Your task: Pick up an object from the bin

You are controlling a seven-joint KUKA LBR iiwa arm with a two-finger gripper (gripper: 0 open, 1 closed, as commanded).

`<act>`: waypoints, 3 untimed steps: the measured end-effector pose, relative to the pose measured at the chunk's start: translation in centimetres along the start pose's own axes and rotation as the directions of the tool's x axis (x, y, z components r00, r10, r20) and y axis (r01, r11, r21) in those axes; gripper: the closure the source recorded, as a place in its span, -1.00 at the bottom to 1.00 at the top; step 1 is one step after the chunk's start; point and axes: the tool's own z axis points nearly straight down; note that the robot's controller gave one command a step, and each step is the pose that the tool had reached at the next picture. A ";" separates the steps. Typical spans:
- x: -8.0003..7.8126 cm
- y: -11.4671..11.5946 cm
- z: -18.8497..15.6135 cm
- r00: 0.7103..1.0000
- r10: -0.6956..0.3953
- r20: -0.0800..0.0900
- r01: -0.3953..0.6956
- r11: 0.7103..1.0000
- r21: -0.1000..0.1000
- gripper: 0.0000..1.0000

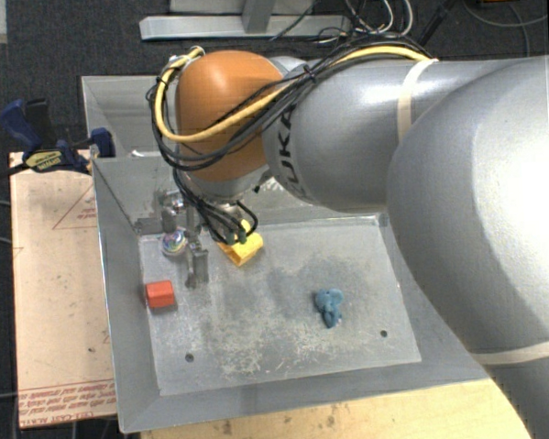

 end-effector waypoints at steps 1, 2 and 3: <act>3.9 2.5 6.9 0.949 -0.316 -0.011 0.316 0.949 -0.003 -1.00; 0.6 1.7 9.1 0.903 -0.429 -0.004 0.429 0.903 -0.001 -1.00; 0.6 1.8 9.1 0.904 -0.429 -0.004 0.428 0.904 -0.003 1.00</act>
Offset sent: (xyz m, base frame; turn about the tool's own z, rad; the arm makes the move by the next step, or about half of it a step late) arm -0.0419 0.0162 -0.0674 -0.3222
